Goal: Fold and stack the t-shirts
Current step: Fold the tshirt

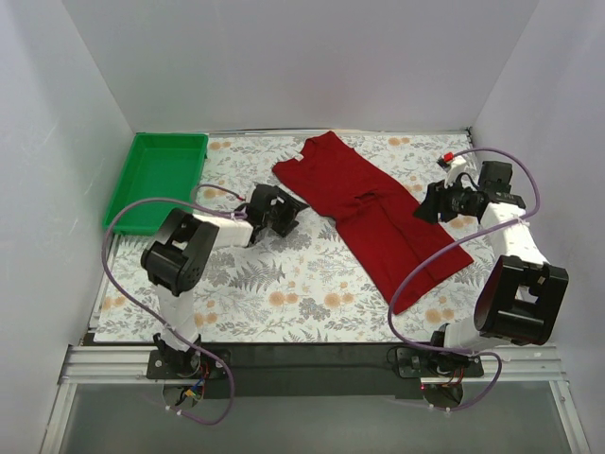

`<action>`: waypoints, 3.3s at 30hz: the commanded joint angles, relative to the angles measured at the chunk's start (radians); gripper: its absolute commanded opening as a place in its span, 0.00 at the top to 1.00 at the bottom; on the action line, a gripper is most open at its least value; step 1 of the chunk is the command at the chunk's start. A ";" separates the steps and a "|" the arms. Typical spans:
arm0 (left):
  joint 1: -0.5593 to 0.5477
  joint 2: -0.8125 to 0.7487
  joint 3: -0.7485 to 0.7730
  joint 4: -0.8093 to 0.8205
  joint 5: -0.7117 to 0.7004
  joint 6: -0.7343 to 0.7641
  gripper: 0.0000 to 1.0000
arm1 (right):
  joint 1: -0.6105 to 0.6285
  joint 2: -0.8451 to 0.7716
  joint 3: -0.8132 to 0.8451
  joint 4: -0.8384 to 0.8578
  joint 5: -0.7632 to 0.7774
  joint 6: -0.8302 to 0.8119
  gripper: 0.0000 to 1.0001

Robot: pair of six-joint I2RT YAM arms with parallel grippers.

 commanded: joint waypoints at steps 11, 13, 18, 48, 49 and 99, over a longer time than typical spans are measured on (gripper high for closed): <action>0.154 0.336 0.449 -0.292 -0.028 0.038 0.57 | -0.043 -0.030 -0.040 0.026 -0.112 -0.019 0.50; 0.163 0.360 0.468 -0.293 -0.025 0.041 0.65 | -0.052 -0.038 -0.041 0.027 -0.127 -0.019 0.50; 0.181 0.402 0.520 -0.282 0.064 0.090 0.92 | -0.067 -0.038 -0.044 0.027 -0.135 -0.019 0.51; 0.445 0.002 0.374 -0.327 0.331 0.551 0.51 | -0.086 -0.023 -0.052 0.010 -0.118 -0.065 0.50; 0.429 -0.038 0.315 -0.266 0.349 0.541 0.50 | -0.086 -0.024 -0.052 0.010 -0.115 -0.066 0.50; -0.331 -0.300 -0.385 -0.140 0.205 -0.137 1.00 | -0.084 -0.099 -0.118 -0.003 -0.106 -0.101 0.50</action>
